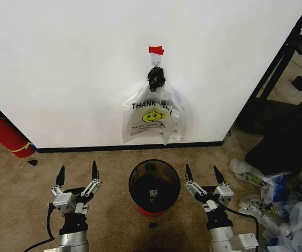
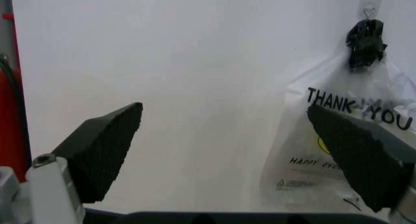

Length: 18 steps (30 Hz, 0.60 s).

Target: Pick up the garbage bag from the wall and place it over the trash bin.

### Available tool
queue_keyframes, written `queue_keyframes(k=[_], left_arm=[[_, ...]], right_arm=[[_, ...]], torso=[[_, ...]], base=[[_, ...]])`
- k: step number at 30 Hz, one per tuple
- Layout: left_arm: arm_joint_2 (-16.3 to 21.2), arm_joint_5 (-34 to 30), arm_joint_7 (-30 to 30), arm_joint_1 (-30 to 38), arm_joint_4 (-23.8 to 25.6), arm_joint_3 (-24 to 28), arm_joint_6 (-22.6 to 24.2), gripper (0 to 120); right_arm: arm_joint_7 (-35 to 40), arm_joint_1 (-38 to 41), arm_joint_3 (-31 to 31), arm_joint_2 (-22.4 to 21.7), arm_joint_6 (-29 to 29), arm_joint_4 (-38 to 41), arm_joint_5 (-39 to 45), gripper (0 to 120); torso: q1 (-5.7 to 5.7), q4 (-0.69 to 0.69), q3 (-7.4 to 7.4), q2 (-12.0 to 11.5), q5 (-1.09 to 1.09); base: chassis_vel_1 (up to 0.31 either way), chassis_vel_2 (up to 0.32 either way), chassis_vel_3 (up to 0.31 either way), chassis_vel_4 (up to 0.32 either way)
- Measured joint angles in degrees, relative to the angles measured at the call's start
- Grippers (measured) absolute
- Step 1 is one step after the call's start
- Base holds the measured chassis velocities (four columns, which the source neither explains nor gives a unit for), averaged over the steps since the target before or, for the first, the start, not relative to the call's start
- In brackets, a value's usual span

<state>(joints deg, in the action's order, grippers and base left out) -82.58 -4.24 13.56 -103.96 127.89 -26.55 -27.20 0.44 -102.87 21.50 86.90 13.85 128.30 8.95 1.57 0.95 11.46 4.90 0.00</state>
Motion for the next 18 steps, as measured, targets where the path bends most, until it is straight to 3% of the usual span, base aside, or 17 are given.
queue_keyframes(k=[18], left_arm=[[0.0, 0.4, 0.2, -0.1, -0.3, 0.4, -0.2, 100]], right_arm=[[-0.1, 0.1, 1.4, -0.4, 0.3, 1.2, 1.6, 100]], torso=[[0.0, 0.01, 0.0, 0.0, 0.0]], base=[[0.0, 0.0, 0.0, 0.0]])
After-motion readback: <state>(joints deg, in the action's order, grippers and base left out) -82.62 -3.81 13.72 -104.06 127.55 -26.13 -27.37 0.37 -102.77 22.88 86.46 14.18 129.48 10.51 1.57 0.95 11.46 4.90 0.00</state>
